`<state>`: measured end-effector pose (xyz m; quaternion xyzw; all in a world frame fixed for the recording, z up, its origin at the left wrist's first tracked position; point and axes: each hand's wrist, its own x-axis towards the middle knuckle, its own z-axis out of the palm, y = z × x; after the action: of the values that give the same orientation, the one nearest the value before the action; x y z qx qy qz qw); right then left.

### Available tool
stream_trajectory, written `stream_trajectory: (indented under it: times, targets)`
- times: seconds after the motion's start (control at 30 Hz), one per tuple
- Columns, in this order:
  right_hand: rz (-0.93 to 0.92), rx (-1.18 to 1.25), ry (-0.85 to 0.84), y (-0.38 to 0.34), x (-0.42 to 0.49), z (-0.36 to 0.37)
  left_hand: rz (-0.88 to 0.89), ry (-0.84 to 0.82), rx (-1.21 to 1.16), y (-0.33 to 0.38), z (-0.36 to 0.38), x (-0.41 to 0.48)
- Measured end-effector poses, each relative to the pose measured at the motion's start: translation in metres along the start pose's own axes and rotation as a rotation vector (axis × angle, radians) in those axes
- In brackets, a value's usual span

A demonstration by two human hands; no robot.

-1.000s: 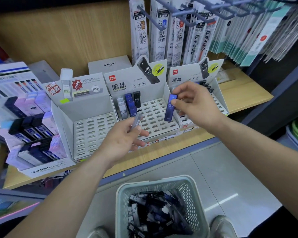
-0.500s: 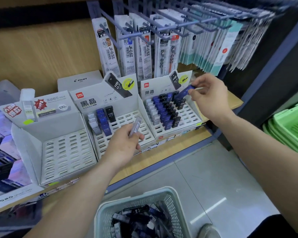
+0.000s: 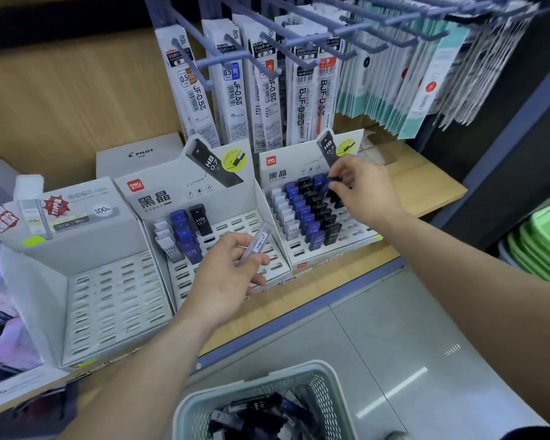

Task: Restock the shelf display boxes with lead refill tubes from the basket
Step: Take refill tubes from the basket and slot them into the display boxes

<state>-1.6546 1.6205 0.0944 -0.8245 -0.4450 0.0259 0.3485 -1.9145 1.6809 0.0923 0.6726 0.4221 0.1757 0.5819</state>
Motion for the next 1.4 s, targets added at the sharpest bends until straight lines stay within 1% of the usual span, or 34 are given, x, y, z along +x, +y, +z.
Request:
stream_trajectory:
  times: [0.37, 0.53, 0.67, 0.73, 0.83, 0.9, 0.97, 1.1, 1.23, 1.33, 1.4]
  targets:
    - [-0.093, -0.116, -0.020, 0.005, 0.008, 0.004, 0.024, 0.005, 0.031, -0.005, -0.010, -0.001]
    - [-0.157, -0.172, -0.071, 0.006, 0.006, 0.007, 0.059, 0.018, 0.056, -0.004, -0.014, -0.004]
    - [-0.115, -0.092, -0.006, -0.016, -0.006, -0.002, 0.070, 0.017, 0.061, -0.002, -0.017, -0.007]
    - [-0.106, 0.019, -0.020, -0.040, -0.024, -0.006, 0.074, 0.013, 0.062, 0.000, -0.019, -0.009]
    - [-0.099, 0.234, -0.197, -0.080, -0.057, -0.006, 0.081, -0.005, 0.059, 0.006, -0.020, -0.013]
    - [-0.114, 0.269, -0.334, -0.096, -0.073, -0.001, 0.096, -0.015, 0.034, 0.011, -0.022, -0.018]
    - [-0.137, 0.279, -0.397, -0.104, -0.084, 0.001, 0.119, -0.014, -0.004, 0.016, -0.026, -0.024]
    - [-0.025, 0.414, -0.378, -0.111, -0.101, -0.003, 0.133, 0.050, -0.073, 0.022, -0.039, -0.034]
    - [0.074, 0.536, -0.404, -0.126, -0.116, -0.003, 0.184, -0.005, -0.148, 0.024, -0.051, -0.042]
    - [0.082, 0.566, -0.382, -0.133, -0.120, -0.002, 0.174, -0.001, -0.146, 0.024, -0.059, -0.045]
    - [0.039, 0.541, -0.399, -0.134, -0.119, -0.002, 0.151, 0.013, -0.177, 0.024, -0.063, -0.045]
